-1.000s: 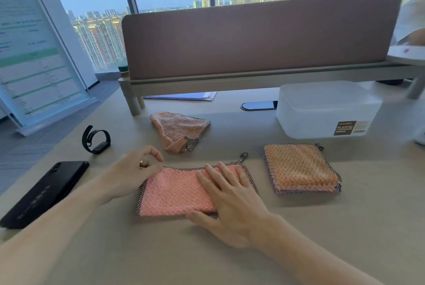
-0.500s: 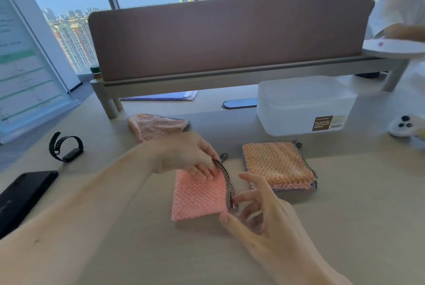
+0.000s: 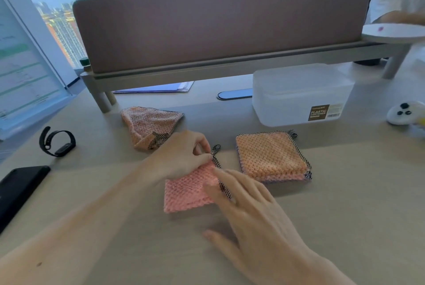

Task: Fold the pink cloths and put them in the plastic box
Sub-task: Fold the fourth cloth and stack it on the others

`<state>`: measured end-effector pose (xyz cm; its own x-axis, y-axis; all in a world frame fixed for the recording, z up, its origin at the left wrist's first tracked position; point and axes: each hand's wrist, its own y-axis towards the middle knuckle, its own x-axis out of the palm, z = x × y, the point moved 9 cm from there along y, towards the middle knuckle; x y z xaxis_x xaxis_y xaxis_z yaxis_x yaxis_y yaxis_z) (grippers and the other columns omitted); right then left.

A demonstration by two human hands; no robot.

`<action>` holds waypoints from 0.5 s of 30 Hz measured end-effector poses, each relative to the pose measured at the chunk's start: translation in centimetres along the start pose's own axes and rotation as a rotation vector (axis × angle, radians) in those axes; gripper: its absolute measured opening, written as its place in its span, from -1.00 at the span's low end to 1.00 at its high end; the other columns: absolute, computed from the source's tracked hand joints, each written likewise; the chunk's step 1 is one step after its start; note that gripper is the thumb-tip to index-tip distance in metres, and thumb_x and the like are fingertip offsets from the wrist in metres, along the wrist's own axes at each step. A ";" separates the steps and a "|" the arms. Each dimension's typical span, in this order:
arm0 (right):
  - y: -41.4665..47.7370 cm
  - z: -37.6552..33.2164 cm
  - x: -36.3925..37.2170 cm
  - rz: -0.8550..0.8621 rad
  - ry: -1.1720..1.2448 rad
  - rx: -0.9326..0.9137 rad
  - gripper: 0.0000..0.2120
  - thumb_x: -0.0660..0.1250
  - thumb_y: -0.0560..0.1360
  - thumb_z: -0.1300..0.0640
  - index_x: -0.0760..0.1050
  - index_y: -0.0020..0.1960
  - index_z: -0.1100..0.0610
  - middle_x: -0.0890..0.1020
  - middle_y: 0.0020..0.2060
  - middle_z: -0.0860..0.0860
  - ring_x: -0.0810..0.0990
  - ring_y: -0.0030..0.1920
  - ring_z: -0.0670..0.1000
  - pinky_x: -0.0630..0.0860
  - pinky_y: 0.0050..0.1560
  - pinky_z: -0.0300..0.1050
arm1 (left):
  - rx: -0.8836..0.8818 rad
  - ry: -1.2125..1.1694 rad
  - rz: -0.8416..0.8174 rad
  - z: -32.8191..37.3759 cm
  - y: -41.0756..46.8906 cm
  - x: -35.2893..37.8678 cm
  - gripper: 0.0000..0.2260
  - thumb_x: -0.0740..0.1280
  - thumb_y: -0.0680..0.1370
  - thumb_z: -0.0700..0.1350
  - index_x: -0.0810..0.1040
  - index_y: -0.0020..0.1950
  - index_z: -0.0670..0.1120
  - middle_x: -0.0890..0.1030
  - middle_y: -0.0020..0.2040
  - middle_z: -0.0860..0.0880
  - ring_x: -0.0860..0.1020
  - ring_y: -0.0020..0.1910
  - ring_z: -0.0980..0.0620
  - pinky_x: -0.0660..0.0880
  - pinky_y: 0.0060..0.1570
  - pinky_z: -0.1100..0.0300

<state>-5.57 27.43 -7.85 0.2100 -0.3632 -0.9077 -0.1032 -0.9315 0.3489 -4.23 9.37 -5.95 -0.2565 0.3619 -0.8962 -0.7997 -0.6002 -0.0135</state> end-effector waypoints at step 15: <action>-1.6 0.0 1.5 -0.086 -0.075 0.016 -0.23 0.16 0.48 -0.44 0.52 0.43 0.10 0.53 0.43 -0.06 0.48 0.44 -0.07 0.51 0.35 0.00 | -0.035 0.244 0.018 -4.2 -5.3 2.0 -0.17 -0.12 0.44 0.45 0.22 0.61 0.04 0.26 0.59 0.11 0.21 0.57 0.08 0.13 0.55 0.09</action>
<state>-5.08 28.37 -9.81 0.1455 -0.2790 -0.9492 -0.1037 -0.9584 0.2659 1.75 10.29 -9.53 -0.1279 0.1704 -0.9770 -0.7758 -0.6310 -0.0085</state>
